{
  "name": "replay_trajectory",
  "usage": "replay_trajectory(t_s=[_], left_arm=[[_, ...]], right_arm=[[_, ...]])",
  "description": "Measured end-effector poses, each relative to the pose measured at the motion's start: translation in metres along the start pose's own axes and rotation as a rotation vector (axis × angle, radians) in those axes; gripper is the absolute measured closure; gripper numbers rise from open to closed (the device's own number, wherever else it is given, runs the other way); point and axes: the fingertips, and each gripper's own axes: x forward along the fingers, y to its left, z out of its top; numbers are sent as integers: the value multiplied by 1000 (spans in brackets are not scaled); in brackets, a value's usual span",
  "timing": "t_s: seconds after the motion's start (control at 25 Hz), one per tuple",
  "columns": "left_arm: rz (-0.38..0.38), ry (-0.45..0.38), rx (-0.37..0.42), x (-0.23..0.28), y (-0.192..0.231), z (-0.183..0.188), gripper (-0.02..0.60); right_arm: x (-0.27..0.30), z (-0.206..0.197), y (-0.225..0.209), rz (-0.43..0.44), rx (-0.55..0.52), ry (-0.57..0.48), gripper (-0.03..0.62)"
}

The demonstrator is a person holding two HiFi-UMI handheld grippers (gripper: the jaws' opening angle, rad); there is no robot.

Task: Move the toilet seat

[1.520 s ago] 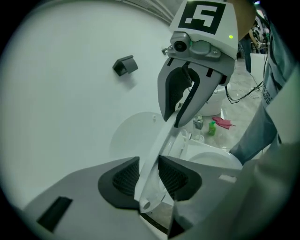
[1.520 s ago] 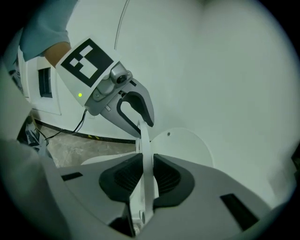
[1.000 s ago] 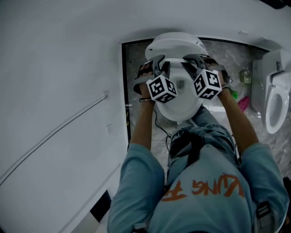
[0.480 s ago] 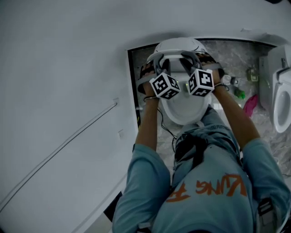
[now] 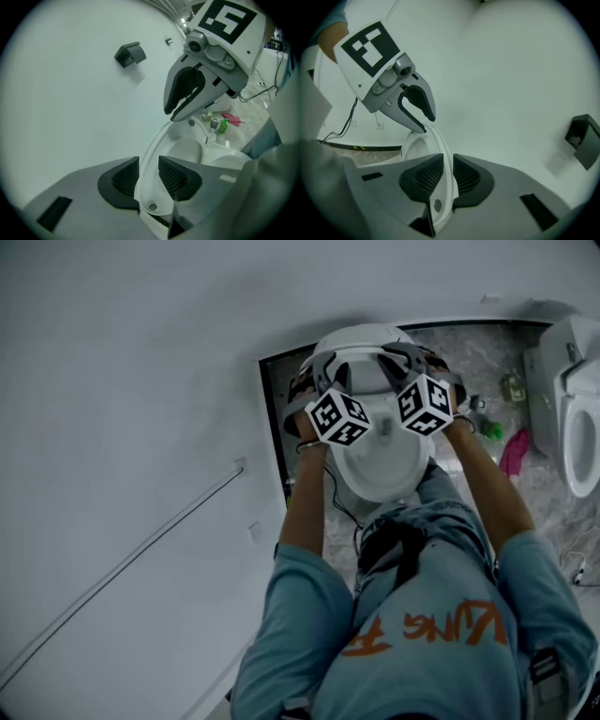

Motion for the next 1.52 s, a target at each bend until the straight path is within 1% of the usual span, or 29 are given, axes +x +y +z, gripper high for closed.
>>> replay_trajectory(t_s=[0.08, 0.12, 0.16, 0.2, 0.28, 0.4, 0.52, 0.68, 0.8, 0.92, 0.96, 1.0, 1.08, 1.16, 1.24, 1.32, 1.44, 1.52], left_arm=[[5, -67, -74, -13, 2, 11, 453], [-1, -108, -126, -21, 3, 17, 454], [-12, -152, -182, -29, 3, 22, 454], [-21, -194, -235, -39, 3, 25, 457], [-16, -257, -310, -58, 3, 26, 479], [34, -350, -402, -95, 12, 26, 533], [67, -462, -530, -141, 23, 23, 578], [79, -601, -690, -193, 24, 19, 578], [92, -660, -802, -221, 13, 9, 578], [103, -678, -929, -245, -3, -6, 580], [104, -680, -944, -253, -10, -9, 580], [102, -681, -938, -260, -17, -10, 580], [90, -680, -898, -273, -33, -10, 580], [91, -683, -881, -282, -41, -12, 580], [105, -679, -882, -287, -44, -18, 580], [116, -670, -886, -290, -47, -23, 580], [133, -681, -886, -300, -44, -27, 580], [130, -685, -876, -304, -44, -27, 580]], right_arm=[[-15, 1, -4, -36, 69, -8, 540], [-23, 3, -5, -56, 106, -12, 552], [-31, 4, -7, -74, 144, -18, 581], [-40, 7, -7, -91, 183, -25, 594], [-59, 15, -6, -123, 252, -48, 594], [-93, 33, -4, -180, 338, -100, 594], [-124, 55, 7, -215, 414, -156, 595], [-159, 84, 32, -232, 458, -232, 595], [-187, 98, 46, -282, 487, -271, 595], [-209, 112, 67, -308, 515, -289, 595], [-217, 116, 74, -315, 535, -303, 595], [-224, 118, 81, -325, 560, -316, 595], [-237, 122, 95, -341, 592, -328, 595], [-247, 126, 104, -352, 567, -321, 595], [-256, 128, 106, -367, 548, -319, 595], [-263, 125, 107, -379, 556, -319, 595], [-269, 123, 111, -390, 562, -317, 595], [-270, 124, 115, -392, 564, -322, 595]])
